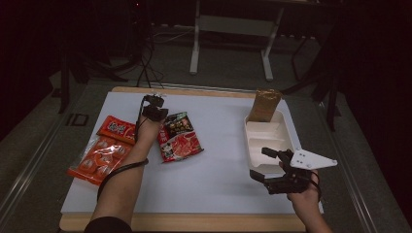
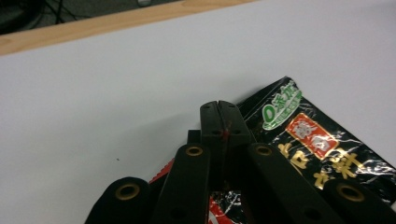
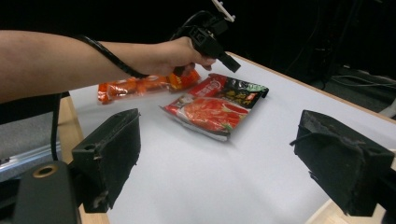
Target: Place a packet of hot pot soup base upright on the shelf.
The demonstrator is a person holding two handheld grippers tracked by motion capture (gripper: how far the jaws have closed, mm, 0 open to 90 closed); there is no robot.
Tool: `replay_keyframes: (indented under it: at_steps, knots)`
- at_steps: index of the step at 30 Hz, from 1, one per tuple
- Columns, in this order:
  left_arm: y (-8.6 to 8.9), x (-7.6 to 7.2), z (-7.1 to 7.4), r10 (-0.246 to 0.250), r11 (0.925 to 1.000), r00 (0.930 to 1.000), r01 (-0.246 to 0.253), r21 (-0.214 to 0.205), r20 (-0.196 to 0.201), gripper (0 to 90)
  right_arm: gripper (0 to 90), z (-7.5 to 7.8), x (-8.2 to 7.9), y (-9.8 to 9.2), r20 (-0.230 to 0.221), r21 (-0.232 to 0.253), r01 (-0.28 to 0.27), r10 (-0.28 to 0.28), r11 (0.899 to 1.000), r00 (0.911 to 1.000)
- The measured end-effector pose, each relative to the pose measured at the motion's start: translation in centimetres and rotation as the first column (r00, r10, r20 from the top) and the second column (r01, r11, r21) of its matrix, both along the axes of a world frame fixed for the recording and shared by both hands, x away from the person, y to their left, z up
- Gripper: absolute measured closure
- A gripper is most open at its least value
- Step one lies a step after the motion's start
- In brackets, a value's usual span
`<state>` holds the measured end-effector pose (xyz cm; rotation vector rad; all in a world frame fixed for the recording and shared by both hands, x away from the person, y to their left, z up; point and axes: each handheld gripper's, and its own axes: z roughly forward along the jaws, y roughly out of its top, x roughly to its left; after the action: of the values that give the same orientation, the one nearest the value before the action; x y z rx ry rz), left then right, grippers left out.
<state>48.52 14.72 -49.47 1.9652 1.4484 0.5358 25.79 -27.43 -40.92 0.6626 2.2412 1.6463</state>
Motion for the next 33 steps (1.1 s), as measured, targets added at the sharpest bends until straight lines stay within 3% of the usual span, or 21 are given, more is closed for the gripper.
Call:
replay_keyframes:
  at_steps: [11,15,17,23,28,33]
  knots:
    - [-0.3,1.3,-1.1,0.015,0.9996,0.9976,-0.014,0.024,-0.067,90.0,14.4,-0.2,0.1,0.0,-0.013,-0.009,-0.006,0.006,1.000,0.9999]
    - [-0.3,1.3,-1.1,0.012,0.9996,0.9973,-0.010,0.026,-0.073,90.0,14.4,-0.3,0.2,0.1,-0.015,-0.011,-0.006,0.006,1.000,0.9999]
    - [-0.3,1.5,-1.3,0.016,0.9988,0.9974,-0.013,0.048,-0.071,90.0,14.4,-0.3,0.2,0.1,-0.018,-0.011,-0.009,0.009,1.000,0.9998]
    - [-0.3,1.7,-1.4,0.019,0.9994,0.9959,-0.016,0.030,-0.089,90.0,14.5,-0.5,0.3,0.2,-0.026,-0.010,-0.013,0.013,1.000,0.9996]
    - [-1.0,1.6,-1.8,-0.035,0.9986,0.9895,0.040,0.035,-0.140,90.0,14.5,-0.4,0.4,0.3,-0.032,-0.002,-0.018,0.017,1.000,0.9993]
    - [-1.6,1.2,-2.3,-0.067,0.9967,0.9865,0.073,0.036,-0.149,90.0,14.5,-0.3,0.3,0.2,-0.033,0.004,-0.019,0.019,1.000,0.9993]
